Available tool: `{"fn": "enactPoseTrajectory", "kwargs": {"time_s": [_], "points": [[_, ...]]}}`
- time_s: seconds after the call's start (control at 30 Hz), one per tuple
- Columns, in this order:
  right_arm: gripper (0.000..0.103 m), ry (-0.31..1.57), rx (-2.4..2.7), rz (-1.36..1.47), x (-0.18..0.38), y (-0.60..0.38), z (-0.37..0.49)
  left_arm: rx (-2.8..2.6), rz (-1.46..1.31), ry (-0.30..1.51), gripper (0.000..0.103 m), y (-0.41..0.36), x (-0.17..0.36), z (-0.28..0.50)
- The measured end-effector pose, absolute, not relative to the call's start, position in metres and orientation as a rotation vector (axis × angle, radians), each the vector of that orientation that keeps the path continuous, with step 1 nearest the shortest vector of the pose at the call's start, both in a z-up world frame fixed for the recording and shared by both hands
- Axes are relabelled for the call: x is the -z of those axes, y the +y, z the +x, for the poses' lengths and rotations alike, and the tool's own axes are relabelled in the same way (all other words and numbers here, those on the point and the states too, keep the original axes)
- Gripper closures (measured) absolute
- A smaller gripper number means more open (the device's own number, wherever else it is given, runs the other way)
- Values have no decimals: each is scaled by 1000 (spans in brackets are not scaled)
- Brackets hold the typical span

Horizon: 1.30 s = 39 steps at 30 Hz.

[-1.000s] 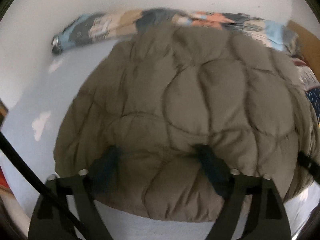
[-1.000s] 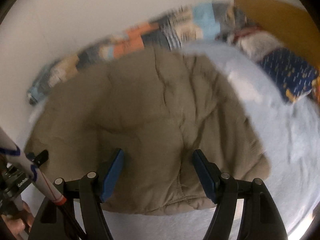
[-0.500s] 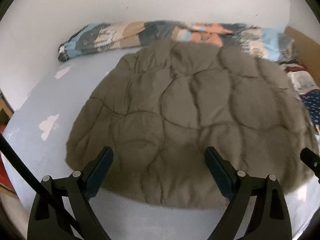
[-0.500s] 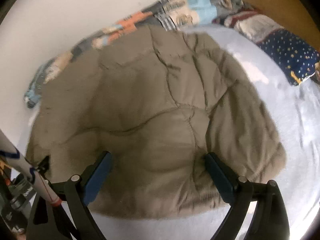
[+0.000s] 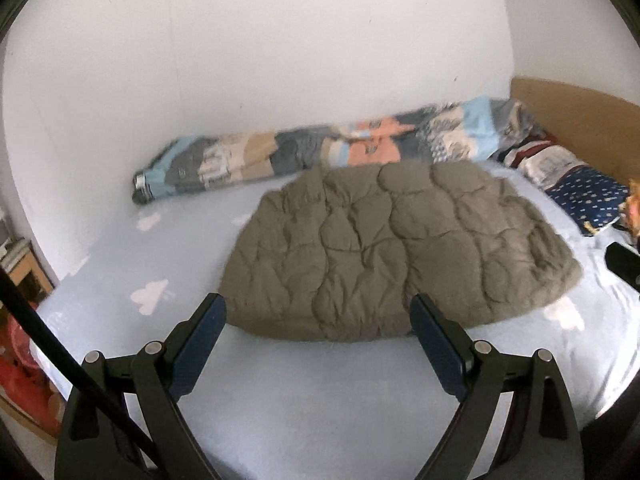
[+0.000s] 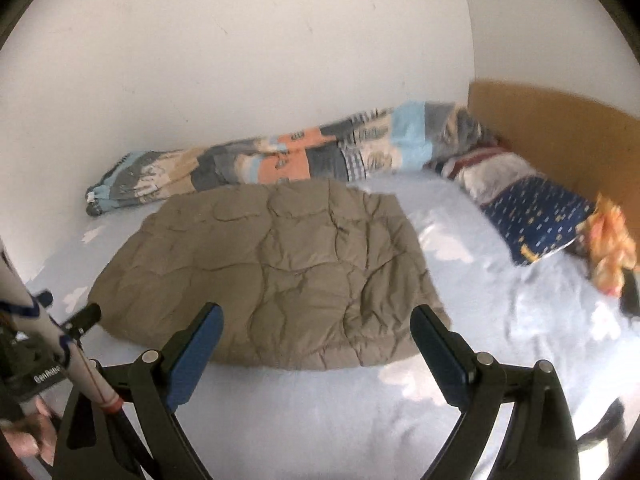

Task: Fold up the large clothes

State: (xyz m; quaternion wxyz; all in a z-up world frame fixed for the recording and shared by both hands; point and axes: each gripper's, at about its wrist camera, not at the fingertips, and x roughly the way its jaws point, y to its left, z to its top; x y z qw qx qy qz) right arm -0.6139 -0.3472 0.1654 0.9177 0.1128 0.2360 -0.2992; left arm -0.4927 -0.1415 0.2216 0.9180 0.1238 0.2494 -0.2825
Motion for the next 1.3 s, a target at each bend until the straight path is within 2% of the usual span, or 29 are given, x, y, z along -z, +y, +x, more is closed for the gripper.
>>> {"fn": "enactPoseTrajectory", "kwargs": {"time_s": [0.23, 0.33, 0.4, 0.47, 0.63, 0.7, 0.83, 0.97, 1.07, 1.3], "points": [[5, 393, 533, 97, -173, -271, -664, 592, 237, 444, 11, -102, -234, -539], [5, 310, 503, 43, -182, -244, -686, 602, 212, 362, 10, -84, -245, -563], [3, 250, 487, 21, -189, -231, -701, 602, 198, 294, 6, -76, -255, -577], [1, 202, 494, -16, -193, -219, -712, 591, 179, 251, 5, -69, -263, -584], [1, 166, 517, -30, -201, -213, -722, 590, 144, 179, 0, -60, -280, -596], [0, 155, 515, -38, -204, -210, -725, 617, 152, 219, 0, -66, -276, -590], [0, 212, 514, -16, -200, -221, -714, 576, 235, 417, 0, -91, -246, -562], [0, 290, 493, 85, -179, -241, -699, 521, 276, 555, 0, -101, -221, -538], [0, 369, 493, 123, -168, -252, -685, 530, 241, 608, 0, -104, -215, -525], [0, 397, 482, 141, -159, -258, -677, 490, 279, 640, 0, -115, -198, -514]]}}
